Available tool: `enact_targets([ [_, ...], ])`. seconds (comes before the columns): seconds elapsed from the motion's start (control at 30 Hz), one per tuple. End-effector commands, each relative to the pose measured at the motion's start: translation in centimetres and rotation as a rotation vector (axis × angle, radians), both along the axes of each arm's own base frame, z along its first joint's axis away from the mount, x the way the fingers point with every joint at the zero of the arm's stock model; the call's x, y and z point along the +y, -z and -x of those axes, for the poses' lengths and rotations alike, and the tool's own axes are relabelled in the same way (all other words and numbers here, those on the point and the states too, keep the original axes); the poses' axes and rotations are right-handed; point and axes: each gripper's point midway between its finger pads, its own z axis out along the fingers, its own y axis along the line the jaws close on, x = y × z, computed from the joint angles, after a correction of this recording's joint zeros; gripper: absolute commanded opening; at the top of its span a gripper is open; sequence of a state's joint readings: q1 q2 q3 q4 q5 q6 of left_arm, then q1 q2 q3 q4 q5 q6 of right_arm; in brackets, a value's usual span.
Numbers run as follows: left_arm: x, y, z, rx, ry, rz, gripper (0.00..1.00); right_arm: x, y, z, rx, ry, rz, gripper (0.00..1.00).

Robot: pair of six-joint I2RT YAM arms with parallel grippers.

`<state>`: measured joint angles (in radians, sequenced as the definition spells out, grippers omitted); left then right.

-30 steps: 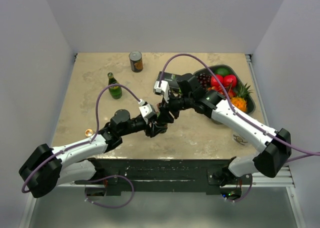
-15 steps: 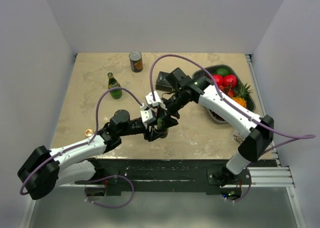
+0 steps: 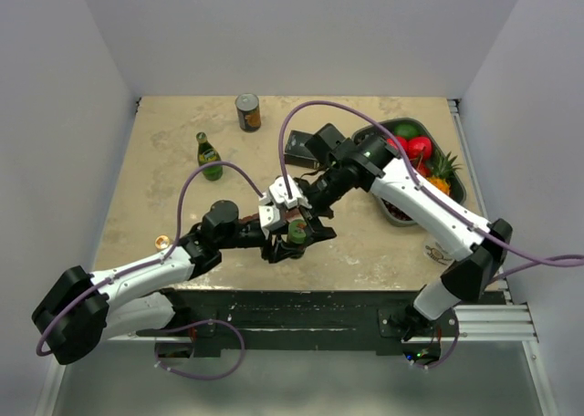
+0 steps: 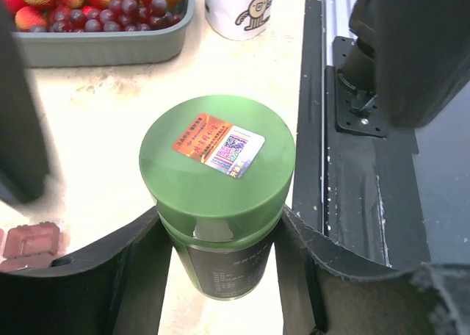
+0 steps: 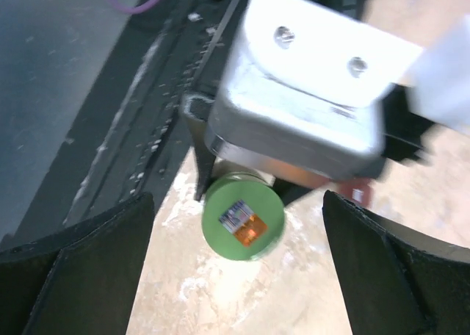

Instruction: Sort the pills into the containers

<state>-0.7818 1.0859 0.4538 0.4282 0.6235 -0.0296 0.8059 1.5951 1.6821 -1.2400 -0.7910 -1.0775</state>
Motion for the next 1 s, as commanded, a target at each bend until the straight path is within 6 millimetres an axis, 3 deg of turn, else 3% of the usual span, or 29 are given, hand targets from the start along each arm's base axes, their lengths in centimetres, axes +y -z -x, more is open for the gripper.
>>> enact_targets([
  [0.0, -0.3, -2.8, -1.3, -0.080, -0.059, 0.077, 0.00, 0.4, -3.7, -3.1, -0.074, 0.242, -0.106, 0.99],
  [0.03, -0.2, -3.2, -1.6, -0.088, -0.077, 0.093, 0.00, 0.0, -4.4, -4.0, -0.082, 0.321, -0.128, 0.99],
  [0.07, -0.1, -3.2, -1.7, -0.080, -0.090, 0.098, 0.00, -0.7, -3.3, -5.9, -0.096, 0.456, -0.092, 0.99],
  [0.1, 0.0, -3.2, -2.1, -0.079, -0.115, 0.102, 0.00, -0.1, -4.3, -7.7, -0.046, 0.627, -0.139, 0.99],
  [0.13, 0.1, -3.5, -2.2, -0.081, -0.125, 0.114, 0.00, -0.8, -3.9, -8.8, -0.061, 0.693, -0.119, 0.99],
  [0.3, 0.1, -3.8, -2.9, -0.069, -0.169, 0.135, 0.00, -0.8, -2.1, -5.2, 0.093, 0.516, -0.108, 0.99],
  [0.6, -0.1, -4.2, -3.6, -0.050, -0.202, 0.155, 0.00, 0.3, 1.0, -4.6, 0.193, 0.529, -0.075, 0.98],
  [0.8, -0.1, -4.2, -3.7, -0.047, -0.207, 0.157, 0.00, 0.9, 1.5, -5.3, 0.200, 0.557, -0.060, 0.95],
  [0.93, -0.2, -4.1, -3.7, -0.047, -0.204, 0.156, 0.00, 1.2, 1.3, -5.5, 0.205, 0.548, -0.060, 0.85],
  [0.97, -0.1, -4.0, -3.7, -0.047, -0.204, 0.153, 0.00, 1.2, 1.3, -5.3, 0.209, 0.541, -0.056, 0.78],
])
